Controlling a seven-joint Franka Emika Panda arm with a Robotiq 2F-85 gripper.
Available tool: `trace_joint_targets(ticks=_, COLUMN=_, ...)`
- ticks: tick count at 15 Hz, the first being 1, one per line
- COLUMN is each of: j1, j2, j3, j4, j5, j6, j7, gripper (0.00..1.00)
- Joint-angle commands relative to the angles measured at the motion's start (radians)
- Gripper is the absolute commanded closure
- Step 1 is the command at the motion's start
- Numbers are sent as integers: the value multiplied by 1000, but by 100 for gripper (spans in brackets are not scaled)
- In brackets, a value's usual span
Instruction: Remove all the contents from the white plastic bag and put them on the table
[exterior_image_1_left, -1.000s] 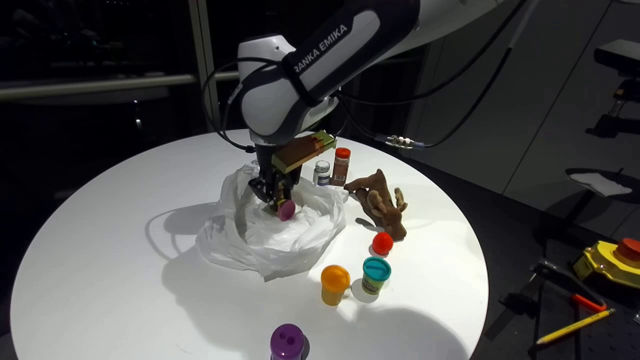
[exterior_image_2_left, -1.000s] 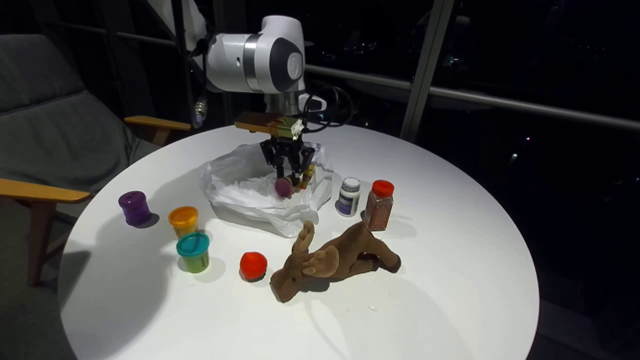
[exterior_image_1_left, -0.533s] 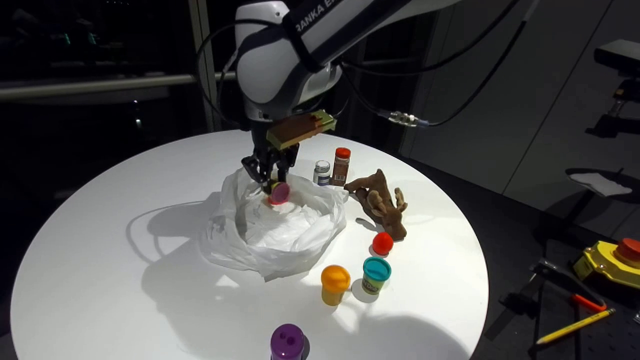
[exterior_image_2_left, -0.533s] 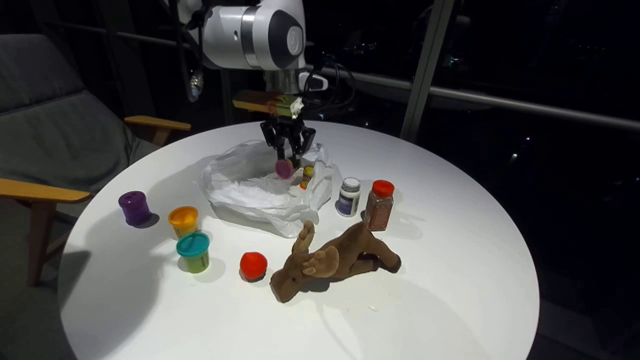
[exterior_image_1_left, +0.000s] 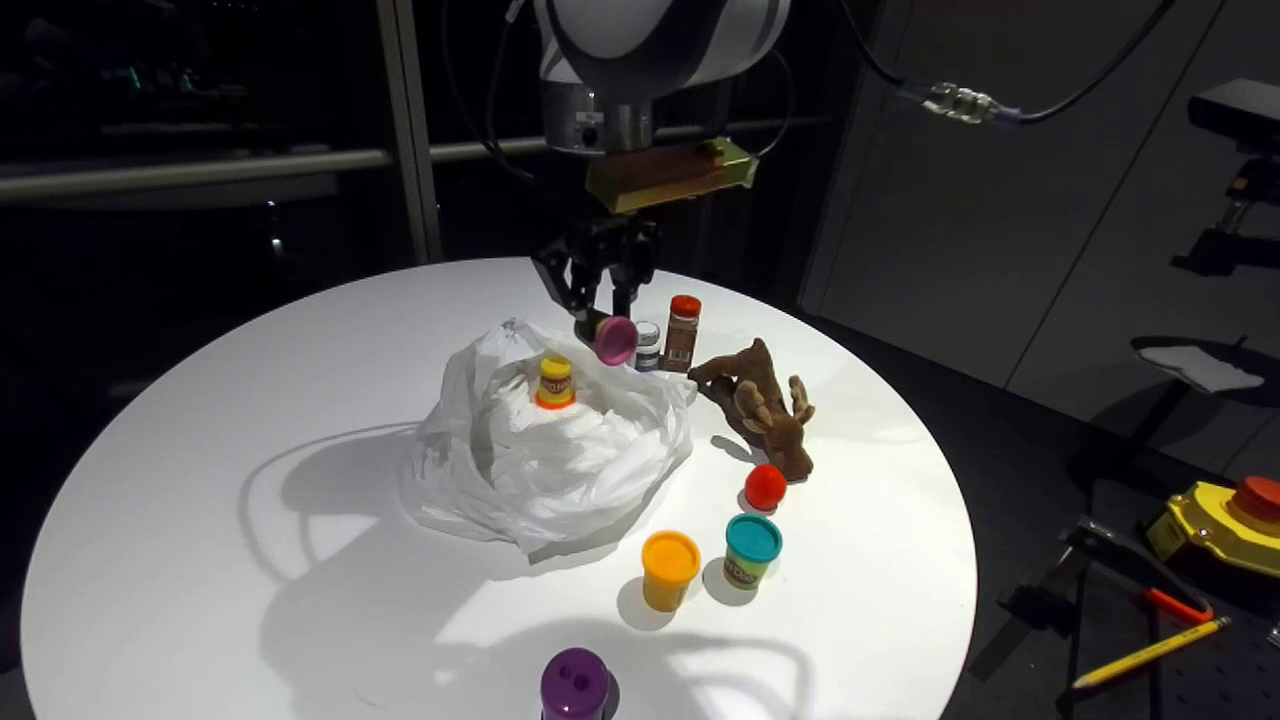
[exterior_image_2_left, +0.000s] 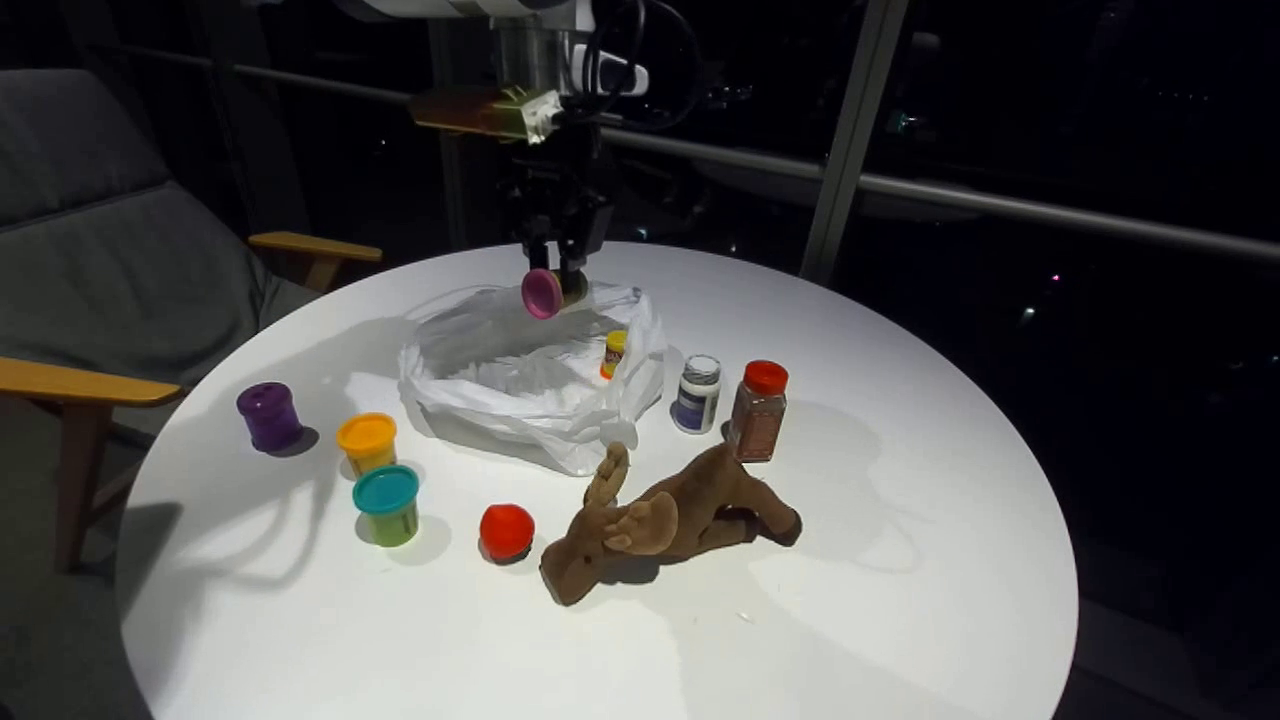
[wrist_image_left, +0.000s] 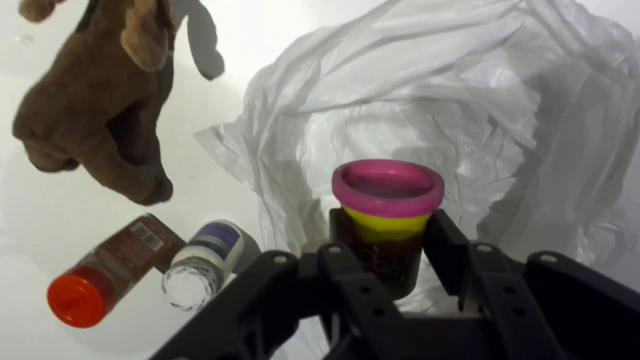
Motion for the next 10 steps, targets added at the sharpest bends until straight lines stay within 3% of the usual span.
trace_joint_targets(ticks=1, j1=18, j2=-191, j3=-10, j4=-248, j5=0, j6=24, j7=109, gripper=83)
trace_joint_targets(ticks=5, j1=59, j2=-311, j3=3, j4=-465, j5=-5, j6=60, j7=313, gripper=83)
trace_joint_targets(ticks=10, j1=96, j2=-465, j3=70, j4=-754, j5=11, j6=121, j7=586, gripper=83)
